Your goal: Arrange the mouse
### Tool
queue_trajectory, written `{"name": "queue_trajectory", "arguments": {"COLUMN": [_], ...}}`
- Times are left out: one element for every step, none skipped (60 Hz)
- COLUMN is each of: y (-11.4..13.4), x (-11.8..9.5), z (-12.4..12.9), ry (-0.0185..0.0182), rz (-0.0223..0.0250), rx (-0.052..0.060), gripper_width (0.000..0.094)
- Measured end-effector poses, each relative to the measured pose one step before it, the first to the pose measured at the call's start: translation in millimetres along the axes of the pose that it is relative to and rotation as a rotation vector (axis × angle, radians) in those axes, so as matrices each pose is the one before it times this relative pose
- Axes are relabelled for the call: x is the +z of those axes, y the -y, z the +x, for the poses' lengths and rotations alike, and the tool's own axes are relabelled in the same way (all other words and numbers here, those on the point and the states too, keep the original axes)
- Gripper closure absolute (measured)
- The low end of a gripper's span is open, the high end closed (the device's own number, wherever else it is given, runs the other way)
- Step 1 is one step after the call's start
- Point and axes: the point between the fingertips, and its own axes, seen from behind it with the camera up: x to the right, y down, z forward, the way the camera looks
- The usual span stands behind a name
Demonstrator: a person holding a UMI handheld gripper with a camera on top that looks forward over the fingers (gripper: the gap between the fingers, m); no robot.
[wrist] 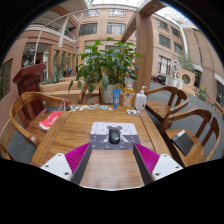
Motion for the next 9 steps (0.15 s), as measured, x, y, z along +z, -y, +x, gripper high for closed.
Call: {"name": "queue_trajectory", "arguments": {"y": [0.49, 0.33, 0.13, -0.06, 0.34, 0.84, 0.91, 0.62, 0.56], "x": [-1.75, -1.75, -1.6, -1.18, -0.87, -0.84, 0.92, -1.4, -0.89], "z": [0.46, 0.47, 0.69, 0.86, 1.05, 0.77, 1.95, -0.1, -0.27], "ry": [-0.00217, -0.0018, -0.00278, -0.00383, -0.00464, -0.00332, -0.00007, 0.00061, 0.00181], "rz": [0.00452, 0.00256, 0.00089, 0.00016, 0.00082, 0.00136, 0.00188, 0.00189, 0.00115], "rx": [-0.0033, -0.0019, -0.0014, -0.0008, -0.0005, 0.0001, 0.0005, 0.0004, 0.0013], "gripper_width": [0.0082, 0.008, 0.0078, 0.008, 0.0079, 0.008, 0.0081, 0.0083, 0.0081]}}
